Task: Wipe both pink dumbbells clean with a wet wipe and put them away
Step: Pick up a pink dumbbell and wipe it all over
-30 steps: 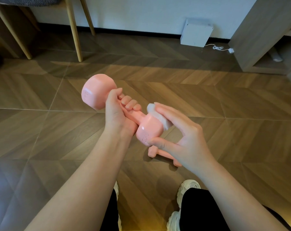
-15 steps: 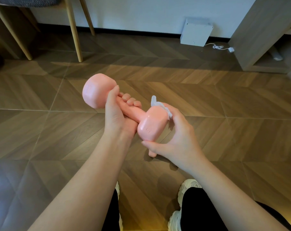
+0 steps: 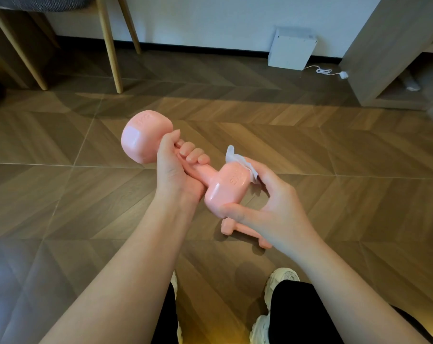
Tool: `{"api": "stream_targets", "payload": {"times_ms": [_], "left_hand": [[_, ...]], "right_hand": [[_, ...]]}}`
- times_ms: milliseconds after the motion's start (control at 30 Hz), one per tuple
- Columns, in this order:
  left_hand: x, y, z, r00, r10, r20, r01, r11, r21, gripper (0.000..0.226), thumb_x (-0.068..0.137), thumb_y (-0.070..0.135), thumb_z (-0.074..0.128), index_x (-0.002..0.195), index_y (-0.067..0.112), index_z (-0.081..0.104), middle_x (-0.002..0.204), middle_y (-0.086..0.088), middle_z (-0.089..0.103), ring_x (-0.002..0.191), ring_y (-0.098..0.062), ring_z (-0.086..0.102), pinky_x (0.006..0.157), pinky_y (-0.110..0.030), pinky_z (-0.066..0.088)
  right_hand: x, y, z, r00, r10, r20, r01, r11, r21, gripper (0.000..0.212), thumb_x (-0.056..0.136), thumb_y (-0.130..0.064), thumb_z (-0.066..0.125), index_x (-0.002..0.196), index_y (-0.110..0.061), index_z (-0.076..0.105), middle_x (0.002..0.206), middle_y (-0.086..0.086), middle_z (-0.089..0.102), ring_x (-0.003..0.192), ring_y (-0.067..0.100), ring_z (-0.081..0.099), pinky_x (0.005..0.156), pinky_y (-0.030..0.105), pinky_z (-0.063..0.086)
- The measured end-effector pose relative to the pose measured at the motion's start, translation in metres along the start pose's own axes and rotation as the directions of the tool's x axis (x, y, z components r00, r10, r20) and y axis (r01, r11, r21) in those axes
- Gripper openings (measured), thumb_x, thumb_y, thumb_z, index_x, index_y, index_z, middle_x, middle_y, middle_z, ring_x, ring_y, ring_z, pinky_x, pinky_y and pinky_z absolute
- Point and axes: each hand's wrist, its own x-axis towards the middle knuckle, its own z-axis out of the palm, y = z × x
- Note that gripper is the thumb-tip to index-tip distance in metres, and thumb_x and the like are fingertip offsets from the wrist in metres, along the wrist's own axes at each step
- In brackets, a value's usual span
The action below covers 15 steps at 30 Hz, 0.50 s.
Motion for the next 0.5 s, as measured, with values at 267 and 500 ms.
{"api": "stream_targets", "payload": {"times_ms": [267,500], "left_hand": [[-0.0005,-0.0011,0.0002,1.000,0.010,-0.019,-0.009,0.999,0.039,0.036,0.091,0.019,0.054,0.060,0.020,0.035,0.048,0.008,0.028,0.039,-0.008,0.028,0.041,-0.020,0.030],[-0.0021,-0.0006,0.0004,0.999,0.005,-0.032,-0.003,0.997,0.072,0.034,0.092,0.018,0.053,0.063,0.020,0.035,0.047,0.008,0.028,0.038,-0.008,0.027,0.039,-0.020,0.029]], "right_hand": [[-0.0025,-0.0002,-0.0006,0.996,-0.080,-0.047,0.079,0.996,-0.028,0.071,0.070,-0.032,0.087,0.133,-0.023,0.058,0.132,-0.011,0.062,0.126,-0.005,0.049,0.099,0.012,0.040],[-0.0031,0.0022,0.0025,0.971,-0.230,-0.061,0.223,0.969,-0.108,0.066,0.072,-0.035,0.085,0.130,-0.013,0.060,0.136,-0.006,0.060,0.131,0.007,0.051,0.112,0.037,0.039]]}}
